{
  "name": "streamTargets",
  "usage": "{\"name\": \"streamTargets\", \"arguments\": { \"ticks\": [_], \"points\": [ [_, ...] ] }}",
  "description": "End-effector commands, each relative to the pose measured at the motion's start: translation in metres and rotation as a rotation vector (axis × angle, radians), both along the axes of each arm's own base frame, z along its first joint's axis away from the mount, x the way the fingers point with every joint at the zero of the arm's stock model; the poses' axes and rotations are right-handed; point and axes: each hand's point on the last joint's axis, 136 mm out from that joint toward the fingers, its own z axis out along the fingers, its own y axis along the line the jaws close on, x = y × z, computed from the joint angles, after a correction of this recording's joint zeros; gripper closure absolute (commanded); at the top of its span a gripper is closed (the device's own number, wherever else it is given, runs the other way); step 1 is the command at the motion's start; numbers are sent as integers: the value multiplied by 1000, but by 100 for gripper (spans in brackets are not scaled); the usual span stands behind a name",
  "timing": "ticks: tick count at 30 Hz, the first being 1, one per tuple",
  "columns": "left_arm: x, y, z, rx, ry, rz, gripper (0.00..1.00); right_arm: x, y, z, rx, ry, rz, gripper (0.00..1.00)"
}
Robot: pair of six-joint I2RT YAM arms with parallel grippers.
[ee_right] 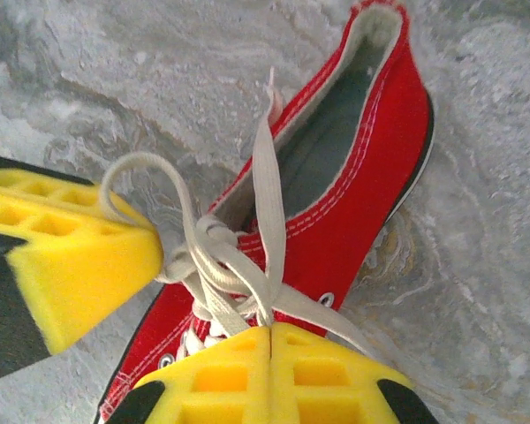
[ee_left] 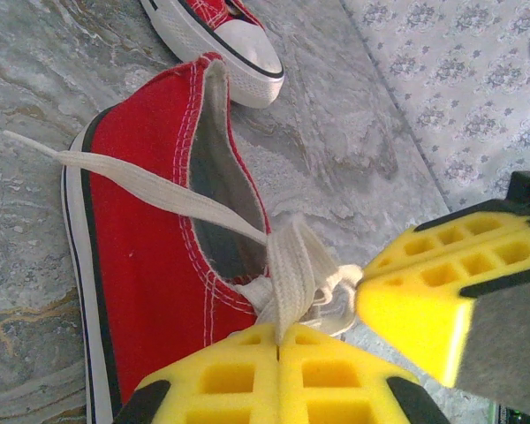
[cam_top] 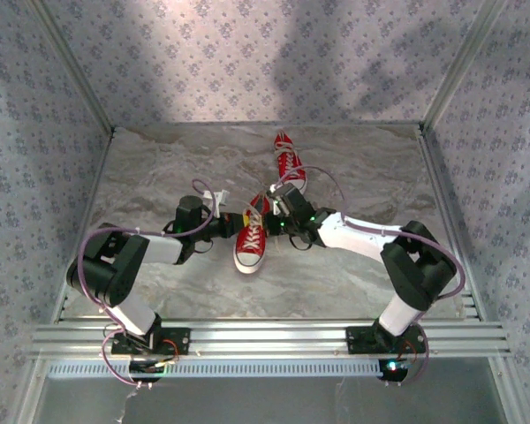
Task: Tie the shoes
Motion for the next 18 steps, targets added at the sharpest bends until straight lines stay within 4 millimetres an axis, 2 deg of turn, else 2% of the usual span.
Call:
{"name": "streamTargets", "arguments": {
  "ticks": [1,12,18],
  "points": [
    [-1,1,14,-20,-63,-14,100,-5,5,-5,-20,24,32,100],
    [-2,6,21,-20,-99,10,100,1,-5,-17,-63,49,-31,100],
    [-3,7,20,-18,-96,10,100,4,1,-23,-63,70,-29,100]
  ]
}}
